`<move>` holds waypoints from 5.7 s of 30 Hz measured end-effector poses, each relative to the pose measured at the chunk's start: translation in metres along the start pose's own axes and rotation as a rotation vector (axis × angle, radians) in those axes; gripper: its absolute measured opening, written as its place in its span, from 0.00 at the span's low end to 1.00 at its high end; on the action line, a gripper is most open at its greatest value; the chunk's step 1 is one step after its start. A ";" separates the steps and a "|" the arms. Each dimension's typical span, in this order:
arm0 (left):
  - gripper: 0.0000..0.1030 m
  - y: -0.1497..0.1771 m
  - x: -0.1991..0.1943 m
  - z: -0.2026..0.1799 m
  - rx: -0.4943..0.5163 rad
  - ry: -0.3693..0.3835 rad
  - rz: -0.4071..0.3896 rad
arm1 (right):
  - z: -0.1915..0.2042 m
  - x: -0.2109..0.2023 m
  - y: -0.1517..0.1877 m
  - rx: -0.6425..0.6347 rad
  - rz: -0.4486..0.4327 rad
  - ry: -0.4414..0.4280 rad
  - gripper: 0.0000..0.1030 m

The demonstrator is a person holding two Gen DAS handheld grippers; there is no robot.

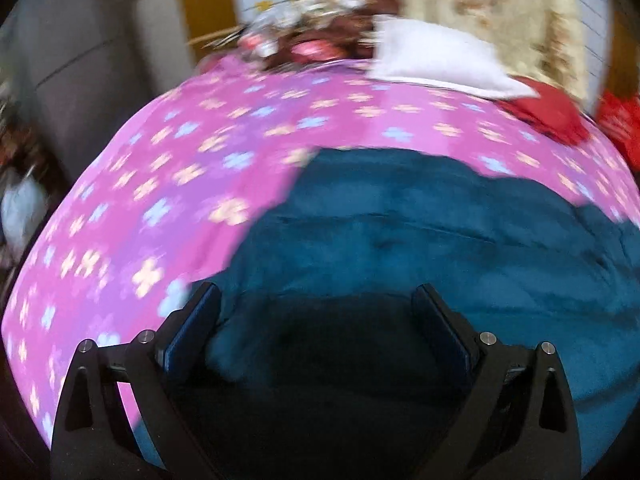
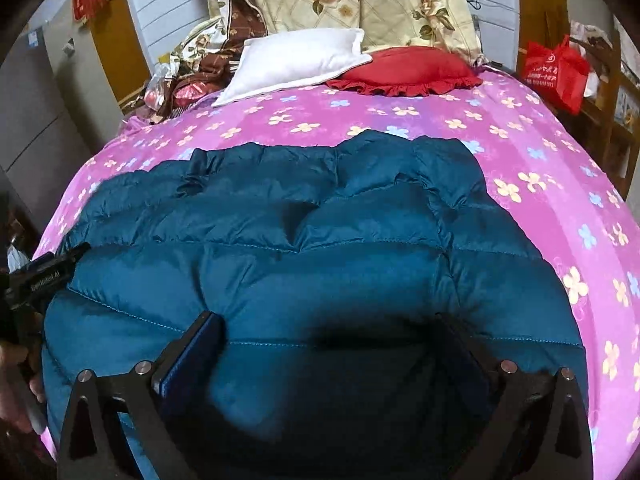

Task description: Fold large clothes

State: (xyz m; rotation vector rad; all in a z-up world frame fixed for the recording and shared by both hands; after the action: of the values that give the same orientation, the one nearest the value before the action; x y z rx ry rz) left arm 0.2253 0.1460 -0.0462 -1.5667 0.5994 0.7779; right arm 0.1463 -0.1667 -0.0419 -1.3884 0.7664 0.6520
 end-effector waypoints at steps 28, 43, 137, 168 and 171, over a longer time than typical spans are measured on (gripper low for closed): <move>0.94 -0.003 -0.019 0.026 -0.103 0.234 0.002 | -0.001 0.001 0.007 -0.024 -0.051 0.013 1.00; 0.95 0.021 0.020 0.066 -0.315 0.563 0.204 | -0.001 0.001 0.008 -0.031 -0.043 0.011 1.00; 0.59 0.014 -0.045 -0.079 0.094 0.432 -0.038 | -0.102 -0.022 -0.055 0.054 -0.178 -0.028 0.62; 0.89 0.032 -0.019 -0.107 0.065 0.379 -0.001 | -0.097 0.029 -0.019 0.009 -0.118 0.012 1.00; 0.89 0.033 -0.027 -0.105 0.073 0.335 -0.007 | -0.098 0.023 -0.023 0.011 -0.090 0.034 0.99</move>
State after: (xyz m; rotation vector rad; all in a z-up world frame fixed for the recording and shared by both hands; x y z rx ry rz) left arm 0.1985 0.0365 -0.0414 -1.6428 0.8551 0.4842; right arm 0.1697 -0.2669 -0.0485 -1.4185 0.7286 0.5545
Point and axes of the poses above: each gripper's, at about its wrist camera, not at the fingertips, and x roughly the way its jaws point, z to its left, y to its underside, the point moved 5 cm from there along x, roughly the way its jaws point, and after that the axes turned 9 degrees about y, right-handed, at the moved point
